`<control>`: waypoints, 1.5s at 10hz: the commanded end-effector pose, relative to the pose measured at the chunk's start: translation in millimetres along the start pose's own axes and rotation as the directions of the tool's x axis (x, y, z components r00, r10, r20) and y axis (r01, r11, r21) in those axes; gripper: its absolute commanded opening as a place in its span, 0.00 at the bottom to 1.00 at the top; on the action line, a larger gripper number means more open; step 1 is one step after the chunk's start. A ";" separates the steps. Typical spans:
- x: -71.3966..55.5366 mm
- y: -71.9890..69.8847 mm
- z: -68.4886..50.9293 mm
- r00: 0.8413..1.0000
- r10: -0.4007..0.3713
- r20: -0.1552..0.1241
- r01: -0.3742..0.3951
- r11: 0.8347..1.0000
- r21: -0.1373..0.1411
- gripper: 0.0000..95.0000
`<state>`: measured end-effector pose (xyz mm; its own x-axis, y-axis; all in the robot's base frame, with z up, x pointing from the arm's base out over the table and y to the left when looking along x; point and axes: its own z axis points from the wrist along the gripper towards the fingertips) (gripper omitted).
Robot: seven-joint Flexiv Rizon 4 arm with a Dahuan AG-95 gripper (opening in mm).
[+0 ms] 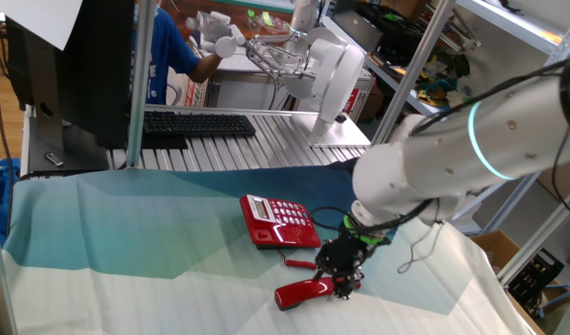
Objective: Place the handset of the telephone on the corresponding phone cradle
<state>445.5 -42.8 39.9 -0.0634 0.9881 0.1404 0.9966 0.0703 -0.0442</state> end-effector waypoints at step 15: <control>-1.0 0.7 3.5 0.996 -0.082 -0.030 0.083 0.996 0.020 0.60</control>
<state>443.6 -43.2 38.4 -0.1575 0.9725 0.1715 0.9848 0.1675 -0.0454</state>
